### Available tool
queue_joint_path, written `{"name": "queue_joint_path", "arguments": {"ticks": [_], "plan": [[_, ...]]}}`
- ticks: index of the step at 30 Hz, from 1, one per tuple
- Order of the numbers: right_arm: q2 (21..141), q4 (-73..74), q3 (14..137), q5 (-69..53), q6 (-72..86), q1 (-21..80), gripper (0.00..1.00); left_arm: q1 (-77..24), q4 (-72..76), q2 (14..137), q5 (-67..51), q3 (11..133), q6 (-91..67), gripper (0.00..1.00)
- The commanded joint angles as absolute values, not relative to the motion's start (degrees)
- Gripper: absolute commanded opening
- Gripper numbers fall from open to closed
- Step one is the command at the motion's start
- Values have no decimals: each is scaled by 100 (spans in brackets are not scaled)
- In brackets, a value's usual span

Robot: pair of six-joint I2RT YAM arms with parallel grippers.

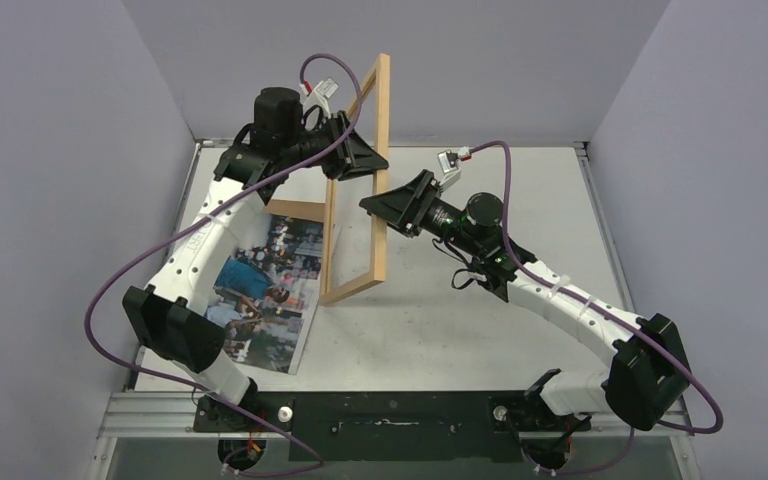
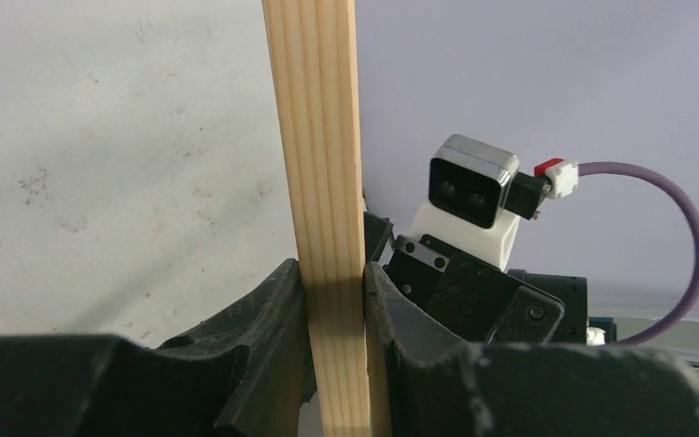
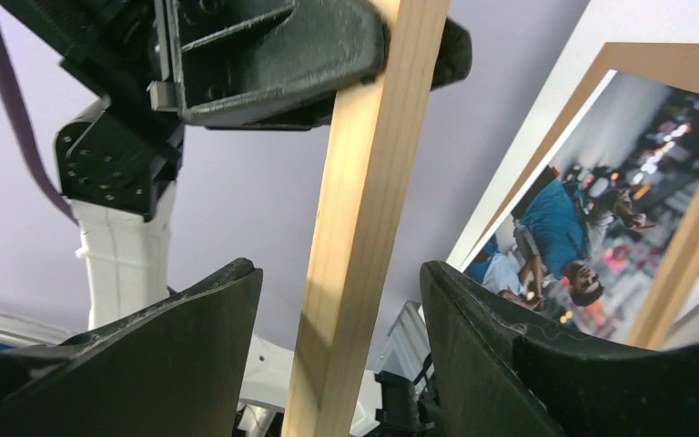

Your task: Put the photo into the frame

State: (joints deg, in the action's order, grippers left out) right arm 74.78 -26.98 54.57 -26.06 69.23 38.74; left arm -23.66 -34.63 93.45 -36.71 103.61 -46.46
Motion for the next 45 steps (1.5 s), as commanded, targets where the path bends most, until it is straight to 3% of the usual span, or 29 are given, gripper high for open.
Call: {"name": "queue_joint_path", "arguments": {"ticks": [1,3,7,12,15,17,28,38,45], "plan": [[7421,-3360,5620,-2679,7051,3954,65,-2187,-1892,8884,-4329,10250,-5365,0],[7487,-3419,5613,-2639,7139,3955,64,-2148,-1655,8877,-4426,10207,-5574,0],[7600,-3121,5743,-2526,7338,3941,49,-2127,-1523,8886,-4513,10195,-5673,0],[7610,-3461,5776,-2508,7582,3942,45,-2074,-1462,8890,-4557,10099,-5718,0],[7616,-3692,5799,-2510,7680,3945,26,-2061,-1408,8886,-4575,10056,-5684,0],[7592,-3647,5833,-2501,7657,3945,21,-2026,-1535,8873,-4487,10042,-5574,0],[7029,-1975,6179,-1860,6694,3946,3,-1776,-1885,8653,-4057,9574,-5066,70],[6875,769,7190,-1413,5242,3819,0,-1332,-2891,8017,-3166,9052,-4057,86],[7054,2991,7847,-431,4394,3748,2,-1263,-3780,7768,-2320,8809,-3284,89]]}}
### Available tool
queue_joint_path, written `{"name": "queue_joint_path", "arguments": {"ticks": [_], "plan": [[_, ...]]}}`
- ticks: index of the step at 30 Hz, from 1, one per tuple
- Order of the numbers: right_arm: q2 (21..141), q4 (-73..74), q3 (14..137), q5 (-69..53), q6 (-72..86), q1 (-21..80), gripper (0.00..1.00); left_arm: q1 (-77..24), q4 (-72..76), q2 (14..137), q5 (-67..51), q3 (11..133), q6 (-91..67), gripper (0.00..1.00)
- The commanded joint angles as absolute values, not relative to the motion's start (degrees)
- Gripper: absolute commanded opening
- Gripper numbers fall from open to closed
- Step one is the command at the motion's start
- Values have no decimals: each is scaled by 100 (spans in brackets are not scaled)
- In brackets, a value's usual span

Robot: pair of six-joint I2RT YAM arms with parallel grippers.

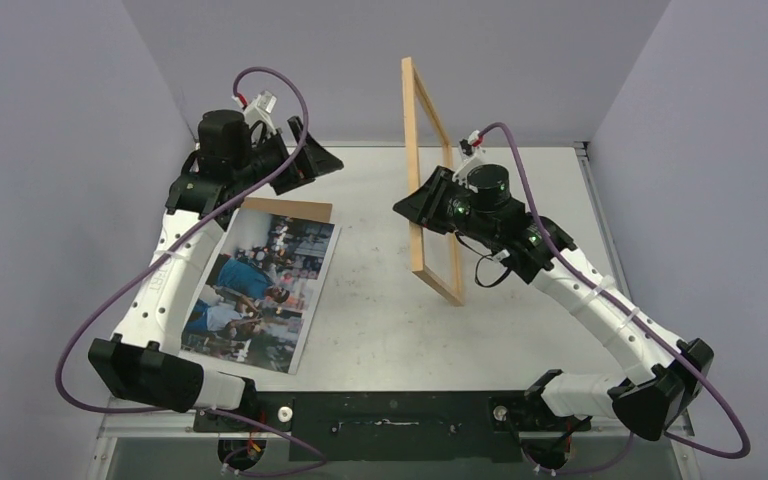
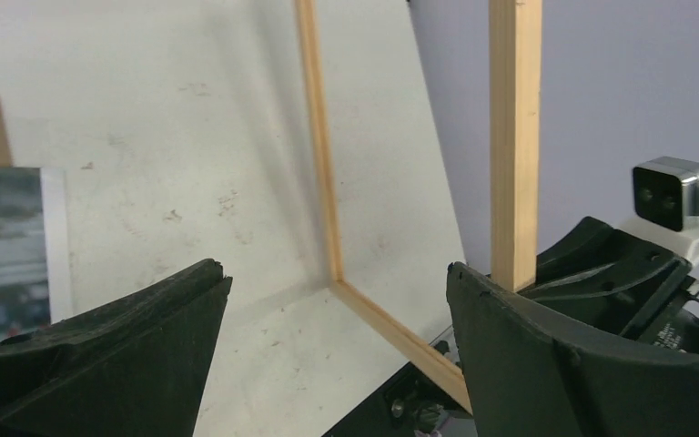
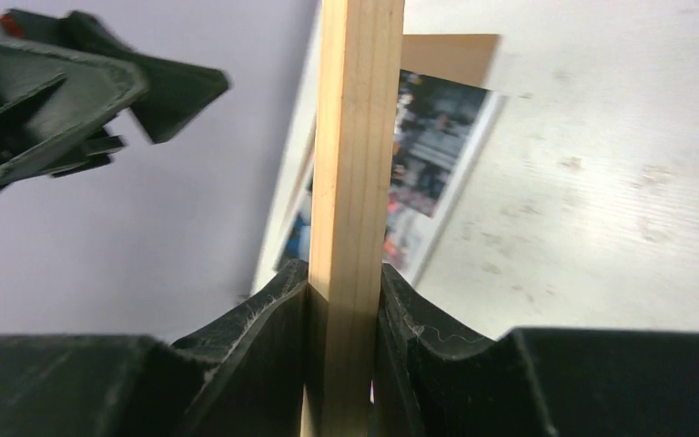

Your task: Put the photo into the frame

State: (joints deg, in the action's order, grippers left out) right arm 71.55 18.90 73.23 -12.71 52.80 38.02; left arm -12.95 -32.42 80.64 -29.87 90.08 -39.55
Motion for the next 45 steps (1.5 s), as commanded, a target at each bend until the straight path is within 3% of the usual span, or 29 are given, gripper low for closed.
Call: {"name": "queue_joint_path", "arguments": {"ticks": [1,7,18,26,36,45], "plan": [[7090,3267,7925,-265,4280,3730,2,-1259,-3809,7731,-2243,8717,-3245,89],[7304,4101,7976,605,4069,3616,2,-1248,-3858,7690,-2188,8339,-3139,89],[7987,3889,7464,988,4145,3595,4,-1248,-3940,7603,-2068,7918,-3105,89],[8743,3142,7100,784,4496,3774,7,-1239,-4101,7350,-1823,7595,-3020,89],[10058,2559,7149,743,4389,4173,21,-1248,-4172,6952,-1779,7065,-3131,89],[10648,2393,7278,709,4509,4499,22,-1246,-4298,6621,-1703,6630,-3178,89]]}}
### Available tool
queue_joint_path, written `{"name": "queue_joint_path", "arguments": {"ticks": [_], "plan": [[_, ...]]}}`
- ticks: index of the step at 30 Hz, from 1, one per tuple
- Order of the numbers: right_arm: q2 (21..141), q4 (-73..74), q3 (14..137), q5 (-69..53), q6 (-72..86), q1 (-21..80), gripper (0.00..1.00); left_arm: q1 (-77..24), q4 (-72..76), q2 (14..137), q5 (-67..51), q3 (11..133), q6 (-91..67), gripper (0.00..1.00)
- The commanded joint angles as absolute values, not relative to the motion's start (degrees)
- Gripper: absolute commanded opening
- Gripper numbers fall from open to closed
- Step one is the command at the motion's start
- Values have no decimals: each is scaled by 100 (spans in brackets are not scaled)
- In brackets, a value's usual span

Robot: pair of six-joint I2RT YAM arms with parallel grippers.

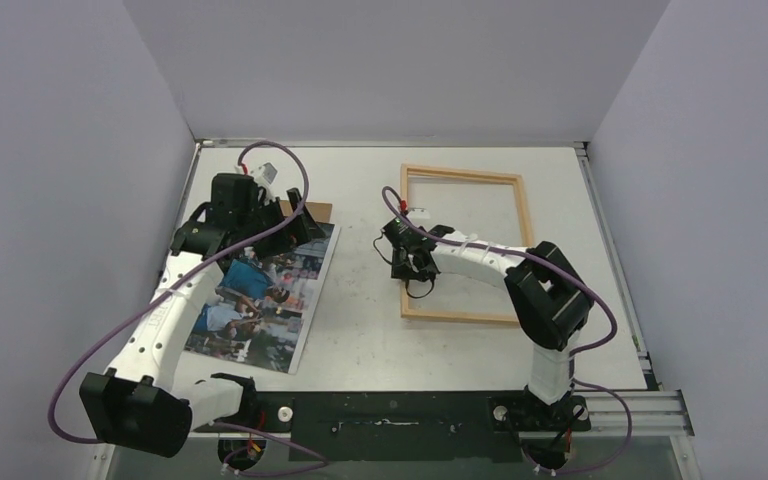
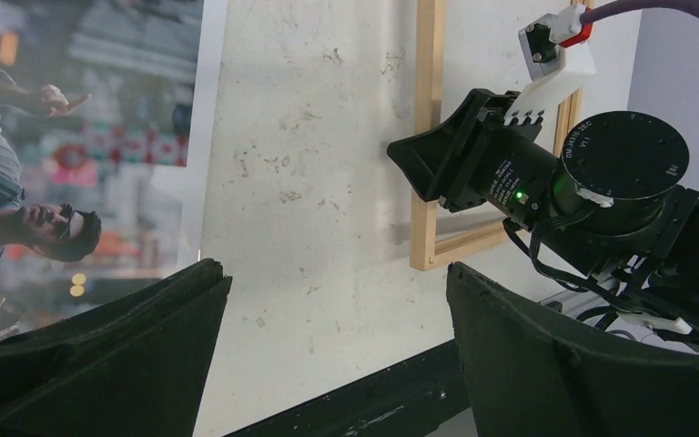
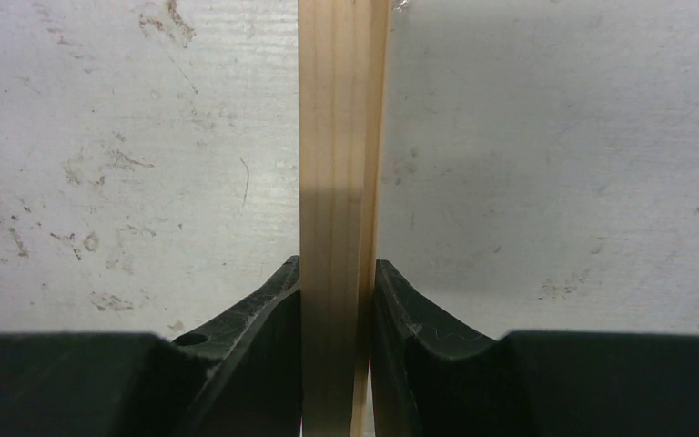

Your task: Put the photo into the frame

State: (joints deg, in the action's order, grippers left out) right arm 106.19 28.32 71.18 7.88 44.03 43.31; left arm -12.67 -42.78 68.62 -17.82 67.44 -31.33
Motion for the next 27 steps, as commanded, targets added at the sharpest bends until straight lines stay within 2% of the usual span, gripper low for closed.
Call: {"name": "queue_joint_path", "arguments": {"ticks": [1,7,15,27], "plan": [[10692,2399,7302,717,4509,4533,22,-1241,-4302,6592,-1705,6597,-3175,89],[10891,2520,7415,882,4561,4740,23,-1242,-4342,6452,-1692,6410,-3177,89],[11339,3373,7844,1814,4693,5196,23,-1244,-4487,6300,-1312,6296,-3065,89],[11537,3615,8119,2067,4648,5432,33,-1240,-4684,5867,-843,6148,-3027,89]]}}
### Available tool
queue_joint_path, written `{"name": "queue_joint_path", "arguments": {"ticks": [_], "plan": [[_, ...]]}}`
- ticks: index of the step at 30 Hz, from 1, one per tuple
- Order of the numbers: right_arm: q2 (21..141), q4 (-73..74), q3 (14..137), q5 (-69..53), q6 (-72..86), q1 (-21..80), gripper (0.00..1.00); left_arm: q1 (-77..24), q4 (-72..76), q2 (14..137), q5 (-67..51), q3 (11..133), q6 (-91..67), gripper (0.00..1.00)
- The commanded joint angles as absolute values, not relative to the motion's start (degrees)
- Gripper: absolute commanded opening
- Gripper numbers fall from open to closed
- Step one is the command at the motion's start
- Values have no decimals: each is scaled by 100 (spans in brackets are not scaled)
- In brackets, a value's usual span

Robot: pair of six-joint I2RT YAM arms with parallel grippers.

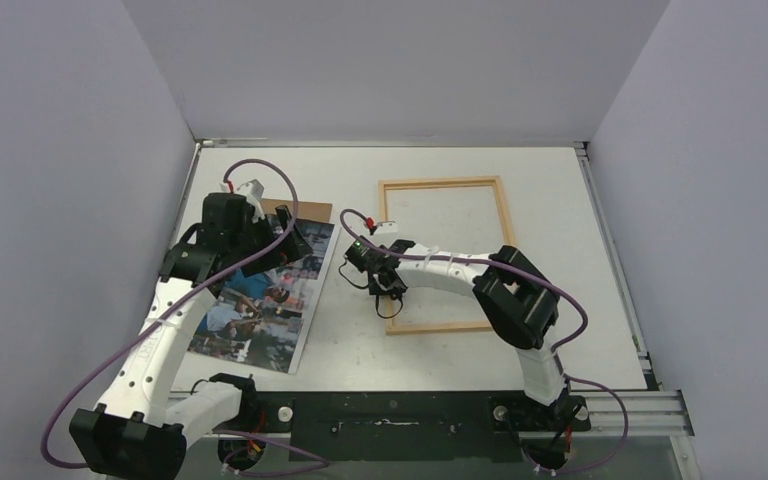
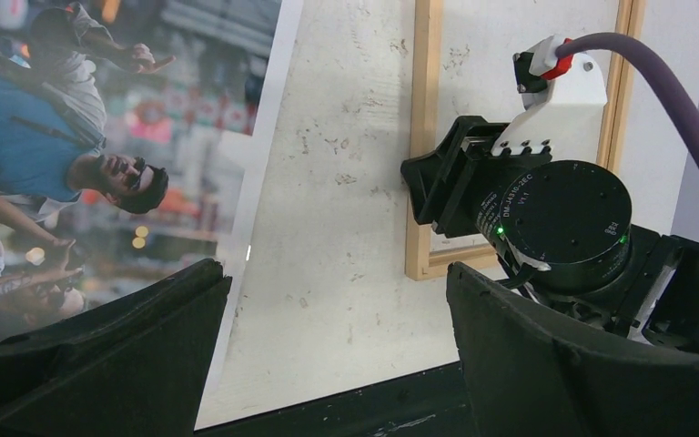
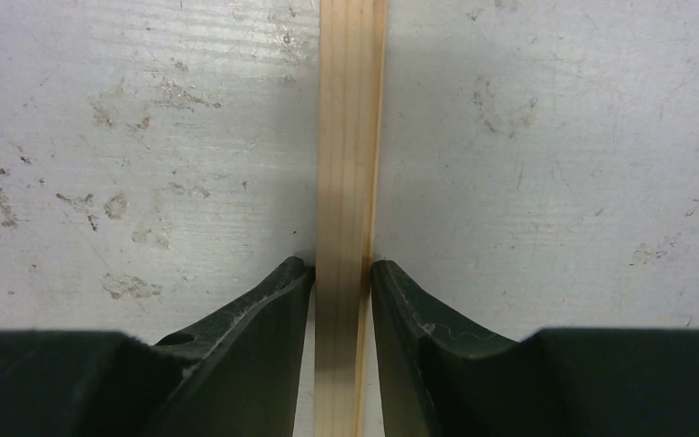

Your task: Put the photo into the frame

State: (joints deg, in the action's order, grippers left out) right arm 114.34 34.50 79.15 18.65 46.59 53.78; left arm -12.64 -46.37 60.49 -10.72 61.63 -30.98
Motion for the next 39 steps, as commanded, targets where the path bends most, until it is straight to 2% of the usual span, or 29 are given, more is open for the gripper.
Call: {"name": "queue_joint_path", "arguments": {"ticks": [1,19,32,39], "plan": [[11532,3620,8125,2058,4649,5432,33,-1239,-4698,5851,-828,6149,-3012,89],[10917,3399,8086,1878,4579,5303,43,-1242,-4838,5757,-716,6159,-3031,89],[11089,3469,7994,1820,4457,5247,32,-1241,-4726,5913,-795,6158,-3041,89],[11200,3513,8024,1786,4432,5223,32,-1244,-4713,5928,-817,6124,-3050,89]]}}
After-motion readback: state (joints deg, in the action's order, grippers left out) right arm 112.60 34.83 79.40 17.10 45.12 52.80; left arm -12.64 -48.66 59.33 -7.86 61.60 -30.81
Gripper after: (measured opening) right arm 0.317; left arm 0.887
